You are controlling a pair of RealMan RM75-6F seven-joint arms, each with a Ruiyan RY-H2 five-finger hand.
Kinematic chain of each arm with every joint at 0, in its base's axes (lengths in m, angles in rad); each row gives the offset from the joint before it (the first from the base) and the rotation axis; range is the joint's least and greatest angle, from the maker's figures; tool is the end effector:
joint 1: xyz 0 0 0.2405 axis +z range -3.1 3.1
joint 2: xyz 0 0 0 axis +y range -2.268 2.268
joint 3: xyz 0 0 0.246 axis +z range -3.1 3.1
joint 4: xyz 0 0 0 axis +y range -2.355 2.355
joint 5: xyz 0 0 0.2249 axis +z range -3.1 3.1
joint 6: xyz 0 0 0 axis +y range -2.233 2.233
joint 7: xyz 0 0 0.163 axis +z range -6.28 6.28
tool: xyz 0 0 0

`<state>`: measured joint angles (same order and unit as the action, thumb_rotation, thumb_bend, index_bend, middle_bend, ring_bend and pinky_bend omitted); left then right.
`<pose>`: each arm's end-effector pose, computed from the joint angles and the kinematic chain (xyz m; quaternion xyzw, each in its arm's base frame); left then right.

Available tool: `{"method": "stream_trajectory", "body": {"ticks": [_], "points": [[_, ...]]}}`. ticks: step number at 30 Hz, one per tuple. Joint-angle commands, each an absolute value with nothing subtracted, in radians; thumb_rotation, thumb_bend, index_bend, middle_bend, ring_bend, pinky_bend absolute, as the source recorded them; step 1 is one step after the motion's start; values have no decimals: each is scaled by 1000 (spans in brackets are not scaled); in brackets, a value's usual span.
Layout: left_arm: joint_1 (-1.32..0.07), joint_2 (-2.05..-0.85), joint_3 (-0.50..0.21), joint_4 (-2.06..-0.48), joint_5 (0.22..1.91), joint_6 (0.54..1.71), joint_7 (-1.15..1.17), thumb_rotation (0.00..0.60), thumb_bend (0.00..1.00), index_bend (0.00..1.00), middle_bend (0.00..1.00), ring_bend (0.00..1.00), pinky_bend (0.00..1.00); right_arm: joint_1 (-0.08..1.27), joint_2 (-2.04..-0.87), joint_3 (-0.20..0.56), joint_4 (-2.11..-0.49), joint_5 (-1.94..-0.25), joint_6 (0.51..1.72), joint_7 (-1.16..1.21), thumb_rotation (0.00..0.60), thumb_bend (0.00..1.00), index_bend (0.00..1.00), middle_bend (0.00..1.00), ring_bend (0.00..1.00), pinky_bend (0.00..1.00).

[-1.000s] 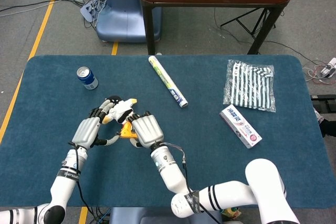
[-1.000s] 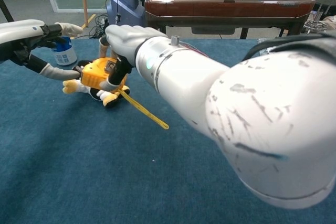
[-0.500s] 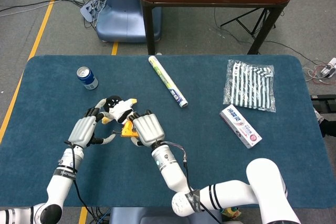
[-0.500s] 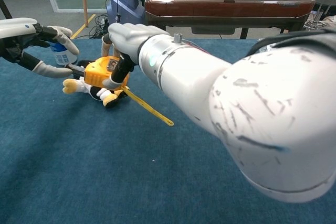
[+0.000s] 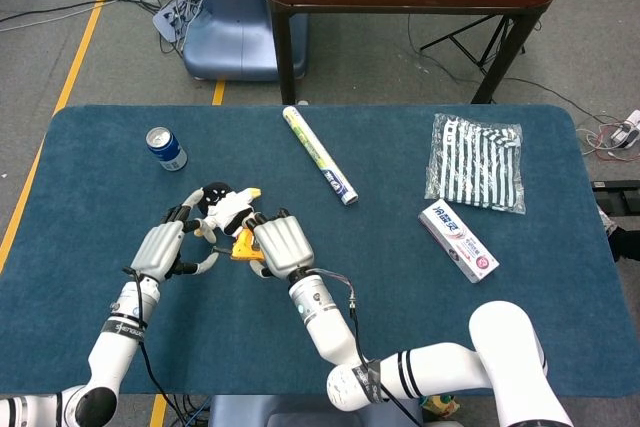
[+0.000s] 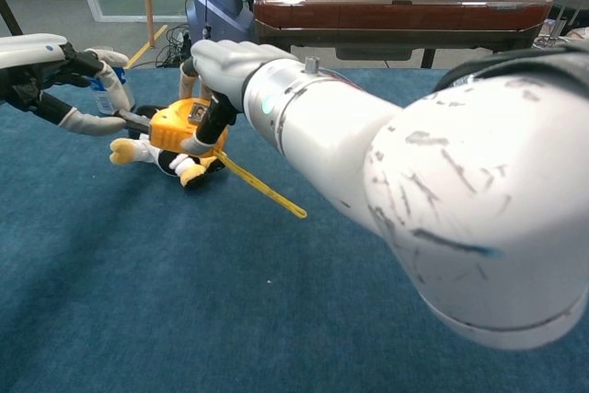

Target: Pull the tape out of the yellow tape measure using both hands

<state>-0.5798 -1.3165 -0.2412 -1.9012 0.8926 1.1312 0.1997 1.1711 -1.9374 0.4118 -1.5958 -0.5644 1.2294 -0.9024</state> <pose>-0.1485 0.3187 0.0371 -0.5783 -0.5565 -0.4331 0.4103 0.0711 -0.3158 -0.1028 0.7432 -0.3826 0.3914 0.3849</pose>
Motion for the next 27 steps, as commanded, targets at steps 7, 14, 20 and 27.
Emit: {"method": "stream_trajectory", "body": {"ticks": [7, 14, 20, 27], "points": [[-587, -1311, -236, -1902, 886, 1117, 200, 600, 318, 536, 0, 0, 0, 1172, -1936, 411, -1593, -563, 1228, -901, 600, 549, 521, 516, 436, 227], [-592, -1309, -232, -1899, 879, 1109, 201, 600, 339, 540, 0, 0, 0, 1173, -1935, 409, -1587, -560, 1223, -899, 600, 549, 521, 516, 436, 227], [-595, -1307, -233, -1897, 873, 1101, 191, 600, 377, 540, 0, 0, 0, 1175, -1936, 409, -1583, -556, 1221, -900, 600, 549, 521, 516, 436, 227], [-597, -1300, -231, -1900, 868, 1092, 183, 600, 407, 546, 0, 0, 0, 1176, -1936, 408, -1580, -554, 1222, -901, 600, 549, 521, 516, 436, 227]]}}
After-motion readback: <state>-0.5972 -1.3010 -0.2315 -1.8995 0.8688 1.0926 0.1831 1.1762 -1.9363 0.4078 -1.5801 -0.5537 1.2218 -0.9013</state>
